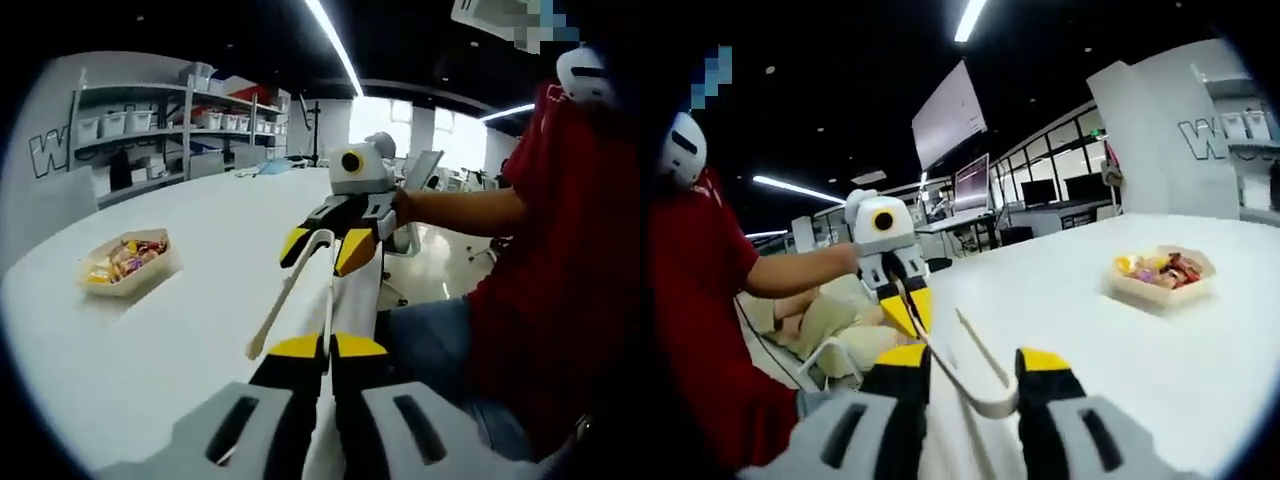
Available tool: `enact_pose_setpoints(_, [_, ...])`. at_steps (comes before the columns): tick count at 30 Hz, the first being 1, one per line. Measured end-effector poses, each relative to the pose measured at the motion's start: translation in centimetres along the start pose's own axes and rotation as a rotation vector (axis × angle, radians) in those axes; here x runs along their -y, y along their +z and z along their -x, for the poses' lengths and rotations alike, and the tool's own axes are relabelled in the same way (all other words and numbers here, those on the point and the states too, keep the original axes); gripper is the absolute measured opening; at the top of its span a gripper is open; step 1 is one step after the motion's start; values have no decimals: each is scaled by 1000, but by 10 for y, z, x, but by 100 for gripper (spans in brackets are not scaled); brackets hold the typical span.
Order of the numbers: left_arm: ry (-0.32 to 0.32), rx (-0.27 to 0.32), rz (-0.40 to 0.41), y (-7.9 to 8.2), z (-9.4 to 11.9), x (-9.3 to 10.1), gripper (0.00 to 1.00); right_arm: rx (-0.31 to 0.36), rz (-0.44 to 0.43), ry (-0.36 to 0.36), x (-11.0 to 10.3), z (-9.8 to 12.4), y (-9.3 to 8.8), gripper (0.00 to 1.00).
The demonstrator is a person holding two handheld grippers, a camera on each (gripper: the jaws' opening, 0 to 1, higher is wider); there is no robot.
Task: Place the target food into the container with the food tongs after gripping and lifting it, then release it inside without dropping or visibly crushing the food.
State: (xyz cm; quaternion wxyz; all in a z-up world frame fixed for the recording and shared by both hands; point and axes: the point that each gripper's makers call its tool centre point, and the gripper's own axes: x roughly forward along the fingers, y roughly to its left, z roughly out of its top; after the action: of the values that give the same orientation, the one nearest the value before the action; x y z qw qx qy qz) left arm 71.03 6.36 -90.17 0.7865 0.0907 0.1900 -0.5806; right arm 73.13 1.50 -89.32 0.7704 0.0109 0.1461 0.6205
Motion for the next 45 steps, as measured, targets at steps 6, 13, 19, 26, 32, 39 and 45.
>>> enact_pose_setpoints(6, [-3,-25,-19,-1,1,-5,2,-79,65,-6,3,-1,-11,24])
enact_pose_setpoints(13, [10,-69,-28,-9,-7,-15,2,-166,136,-57,15,-5,-23,22])
enact_pose_setpoints(19, [70,-90,-46,-11,-11,-32,3,-192,168,-139,37,-10,-25,23])
enact_pose_setpoints(26, [129,-131,-18,-25,-19,-58,3,-229,145,-243,64,-19,-36,26])
enact_pose_setpoints(32, [147,-142,-11,-30,-24,-74,3,-222,127,-340,87,-24,-40,29])
enact_pose_setpoints(39, [167,-151,1,-34,-30,-90,2,-229,132,-449,114,-26,-42,28])
enact_pose_setpoints(45, [190,-171,-12,-39,-34,-107,4,-221,114,-461,121,-24,-44,26])
